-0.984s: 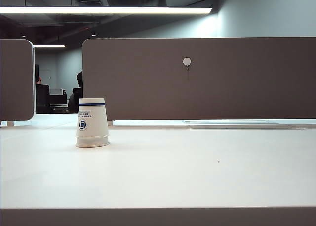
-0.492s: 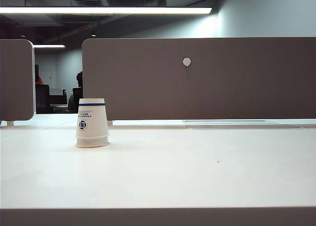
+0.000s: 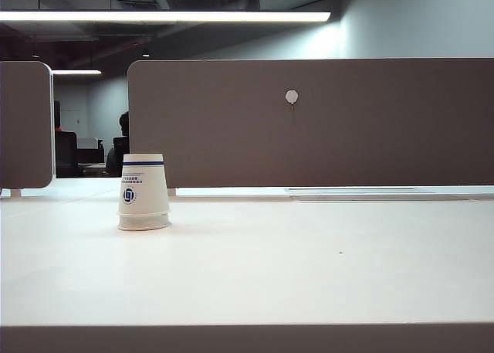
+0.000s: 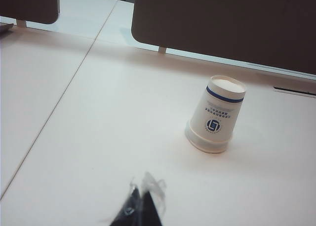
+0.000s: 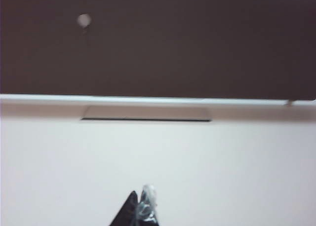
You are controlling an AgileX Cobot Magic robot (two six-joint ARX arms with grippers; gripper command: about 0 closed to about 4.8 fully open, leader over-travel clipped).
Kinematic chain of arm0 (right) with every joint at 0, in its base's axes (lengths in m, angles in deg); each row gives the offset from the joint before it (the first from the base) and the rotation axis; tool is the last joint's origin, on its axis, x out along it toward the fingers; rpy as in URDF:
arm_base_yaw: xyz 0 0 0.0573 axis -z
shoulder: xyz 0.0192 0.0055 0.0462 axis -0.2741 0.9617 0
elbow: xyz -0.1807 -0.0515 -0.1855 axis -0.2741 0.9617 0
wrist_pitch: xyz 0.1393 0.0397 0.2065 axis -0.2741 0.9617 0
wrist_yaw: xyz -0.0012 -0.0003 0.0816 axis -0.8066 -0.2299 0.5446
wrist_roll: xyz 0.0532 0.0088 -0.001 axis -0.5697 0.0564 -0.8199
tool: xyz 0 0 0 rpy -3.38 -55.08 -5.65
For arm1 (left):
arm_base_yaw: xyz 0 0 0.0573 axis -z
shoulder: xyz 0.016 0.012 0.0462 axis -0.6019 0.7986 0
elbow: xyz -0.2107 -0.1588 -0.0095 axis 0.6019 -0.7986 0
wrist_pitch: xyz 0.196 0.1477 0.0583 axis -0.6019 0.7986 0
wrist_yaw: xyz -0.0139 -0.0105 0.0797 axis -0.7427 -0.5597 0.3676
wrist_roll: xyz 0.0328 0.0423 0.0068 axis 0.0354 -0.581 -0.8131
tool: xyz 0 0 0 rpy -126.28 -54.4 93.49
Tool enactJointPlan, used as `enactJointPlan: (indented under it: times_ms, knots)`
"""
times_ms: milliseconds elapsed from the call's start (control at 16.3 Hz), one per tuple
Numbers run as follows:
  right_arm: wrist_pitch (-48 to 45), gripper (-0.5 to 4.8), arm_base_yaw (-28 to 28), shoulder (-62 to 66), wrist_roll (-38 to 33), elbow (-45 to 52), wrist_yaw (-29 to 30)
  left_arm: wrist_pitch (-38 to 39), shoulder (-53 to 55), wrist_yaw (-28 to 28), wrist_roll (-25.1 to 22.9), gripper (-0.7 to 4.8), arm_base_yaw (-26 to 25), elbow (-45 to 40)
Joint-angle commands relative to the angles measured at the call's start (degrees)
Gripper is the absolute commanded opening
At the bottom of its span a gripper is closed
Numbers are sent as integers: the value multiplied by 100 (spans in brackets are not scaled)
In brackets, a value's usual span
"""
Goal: Carefully pick up the cup on the right and stack it on top of the cup on the left.
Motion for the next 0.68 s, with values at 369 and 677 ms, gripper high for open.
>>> enactJointPlan:
  times_ms: [369,677]
  knots:
    - [-271,-5,240,-9,363,-26,-369,0,2,0,-39,-5,-2,15]
    - [-210,-5,291,-9,-136,302,-118,0,2,-2,-39,-5,-2,15]
